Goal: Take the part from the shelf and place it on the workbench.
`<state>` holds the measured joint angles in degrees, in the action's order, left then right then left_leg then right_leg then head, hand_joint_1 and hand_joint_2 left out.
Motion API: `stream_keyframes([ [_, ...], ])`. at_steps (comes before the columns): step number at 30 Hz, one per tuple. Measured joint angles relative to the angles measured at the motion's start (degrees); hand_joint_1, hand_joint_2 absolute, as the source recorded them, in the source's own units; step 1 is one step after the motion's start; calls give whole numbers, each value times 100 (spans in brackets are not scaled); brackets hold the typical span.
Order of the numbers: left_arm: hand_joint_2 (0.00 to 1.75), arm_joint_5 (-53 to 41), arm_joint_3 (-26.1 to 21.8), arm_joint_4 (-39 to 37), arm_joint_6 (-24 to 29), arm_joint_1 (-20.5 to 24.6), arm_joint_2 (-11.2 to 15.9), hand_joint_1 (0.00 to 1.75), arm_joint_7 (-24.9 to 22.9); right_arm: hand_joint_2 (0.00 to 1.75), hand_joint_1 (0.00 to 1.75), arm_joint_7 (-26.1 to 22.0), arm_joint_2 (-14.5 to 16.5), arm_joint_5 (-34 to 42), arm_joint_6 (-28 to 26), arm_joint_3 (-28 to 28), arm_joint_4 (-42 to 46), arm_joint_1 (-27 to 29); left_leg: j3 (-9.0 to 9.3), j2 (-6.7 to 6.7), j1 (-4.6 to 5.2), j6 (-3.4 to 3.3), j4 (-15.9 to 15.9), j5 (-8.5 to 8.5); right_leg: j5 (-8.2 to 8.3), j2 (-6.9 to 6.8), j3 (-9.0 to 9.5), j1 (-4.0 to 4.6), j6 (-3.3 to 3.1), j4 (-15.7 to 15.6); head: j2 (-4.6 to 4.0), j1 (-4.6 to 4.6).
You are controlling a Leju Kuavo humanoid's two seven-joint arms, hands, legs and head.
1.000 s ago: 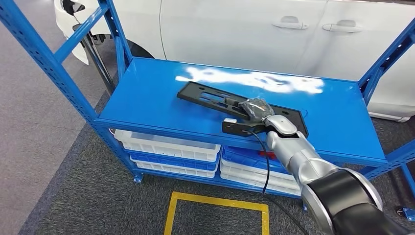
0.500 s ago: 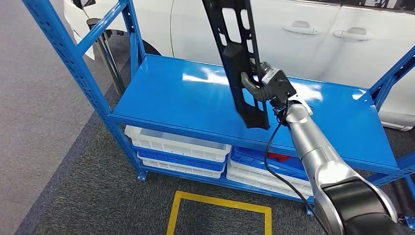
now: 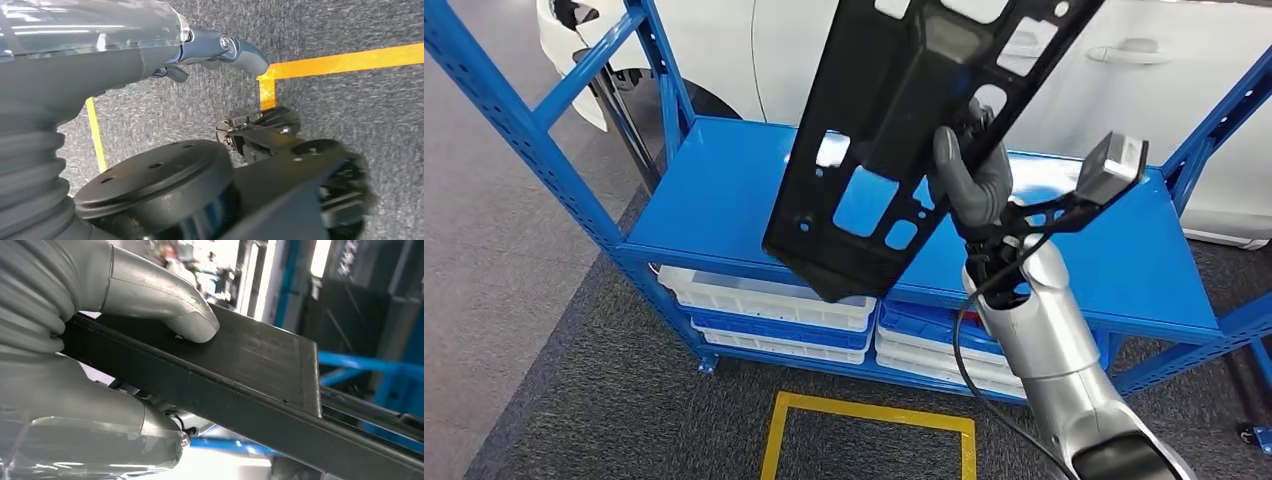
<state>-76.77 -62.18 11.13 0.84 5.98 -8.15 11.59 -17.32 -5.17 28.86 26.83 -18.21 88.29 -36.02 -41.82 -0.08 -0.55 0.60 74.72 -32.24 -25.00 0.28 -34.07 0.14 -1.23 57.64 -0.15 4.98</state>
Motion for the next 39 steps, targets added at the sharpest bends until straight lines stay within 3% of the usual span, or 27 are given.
stream_keyframes([
  [1,175,22,-5,0,9,1,0,0,-19,175,175,15,-94,12,-5,-50,173,117,43,0,-4,2,-90,108,-9,10,1,0,4,14,0,0],
  [3,175,78,-32,0,27,22,0,0,-98,175,175,33,-289,33,-47,-152,435,240,374,-1,-6,-20,-772,461,-45,29,-1,-1,31,61,0,0],
  [5,175,122,-72,0,65,53,1,0,-201,175,175,39,-477,84,-120,-259,608,267,661,-10,5,-64,-1367,633,-80,41,-25,13,80,124,0,0],
  [8,175,179,-124,0,159,71,3,0,-369,175,175,34,-604,156,-197,-371,710,298,713,-27,20,-144,-1502,644,-81,46,-54,15,165,139,0,0],
  [10,175,214,-151,0,164,74,3,0,-488,175,175,22,-610,199,-214,-410,737,312,723,-19,12,-204,-1546,678,-184,40,-108,0,223,267,0,0],
  [11,175,228,-168,0,145,77,2,0,-525,175,175,17,-605,214,-232,-425,746,314,729,-11,3,-226,-1565,691,-319,36,-203,-13,254,479,0,0],
  [13,175,244,-201,0,100,78,-1,0,-567,175,175,15,-595,228,-282,-448,753,345,726,0,4,-243,-1571,696,-672,29,-532,-40,303,1188,0,0],
  [15,175,246,-231,0,73,70,-2,0,-596,175,175,15,-591,233,-333,-460,753,410,723,3,6,-246,-1570,694,-813,27,-792,-69,335,1714,0,0],
  [16,175,246,-240,0,66,65,-3,0,-608,175,175,16,-591,235,-355,-461,754,439,725,2,5,-245,-1570,693,-731,24,-784,-83,342,1685,0,0],
  [17,175,247,-248,0,61,61,-5,0,-617,175,175,15,-591,240,-369,-461,756,457,729,2,4,-242,-1569,691,-554,17,-659,-96,345,1418,0,0],
  [19,175,256,-253,0,53,61,-13,0,-632,175,175,14,-591,253,-382,-459,765,469,740,2,3,-223,-1568,686,-196,-4,-284,-113,341,644,0,0],
  [20,175,266,-256,0,52,62,-16,0,-637,175,175,11,-591,263,-381,-457,770,471,741,0,11,-204,-1567,683,-102,-11,-140,-104,331,348,0,0],
  [23,175,292,-274,0,49,58,-19,0,-643,175,175,1,-594,292,-390,-454,772,484,734,-3,24,-120,-1573,686,-83,3,-60,-46,242,140,0,0],
  [26,175,291,-286,0,42,54,-24,0,-642,175,175,9,-617,297,-485,-444,771,487,711,-2,4,-29,-1504,608,-34,1,-44,-56,114,82,0,0],
  [28,175,279,-286,0,28,52,-24,0,-641,175,175,15,-626,296,-590,-433,771,479,513,-3,-6,-10,-1015,278,6,-13,-28,-57,49,51,0,0],
  [30,175,261,-286,0,7,47,-24,0,-646,175,175,16,-628,296,-673,-418,770,490,195,-4,-7,-9,-238,-114,20,-15,-47,-31,21,56,0,0],
  [31,175,253,-286,0,-2,45,-24,0,-652,175,175,16,-628,297,-704,-410,770,501,96,-3,-8,-11,20,-197,24,-14,-61,-19,16,65,0,0],
  [32,175,248,-286,0,-9,45,-24,0,-660,175,175,16,-628,300,-734,-402,769,510,105,-3,-7,-21,53,-162,25,-11,-75,-8,13,77,0,0],
  [33,175,246,-286,0,-14,45,-24,0,-668,175,175,16,-628,304,-764,-395,769,515,227,-4,-6,-40,-145,-27,26,-6,-86,3,12,91,0,0],
  [36,175,247,-285,0,-17,54,-24,0,-683,175,175,16,-630,313,-852,-352,769,515,833,-4,22,-122,-1253,422,36,5,-115,34,33,137,0,0],
  [37,175,249,-285,0,-16,55,-24,0,-685,175,175,18,-631,312,-880,-341,768,514,927,-6,37,-137,-1448,476,51,6,-133,37,57,147,0,0],
  [39,175,251,-286,0,-16,46,-25,0,-687,175,175,27,-632,306,-935,-335,765,511,937,-9,55,-162,-1540,525,98,7,-167,24,126,149,0,0],
])
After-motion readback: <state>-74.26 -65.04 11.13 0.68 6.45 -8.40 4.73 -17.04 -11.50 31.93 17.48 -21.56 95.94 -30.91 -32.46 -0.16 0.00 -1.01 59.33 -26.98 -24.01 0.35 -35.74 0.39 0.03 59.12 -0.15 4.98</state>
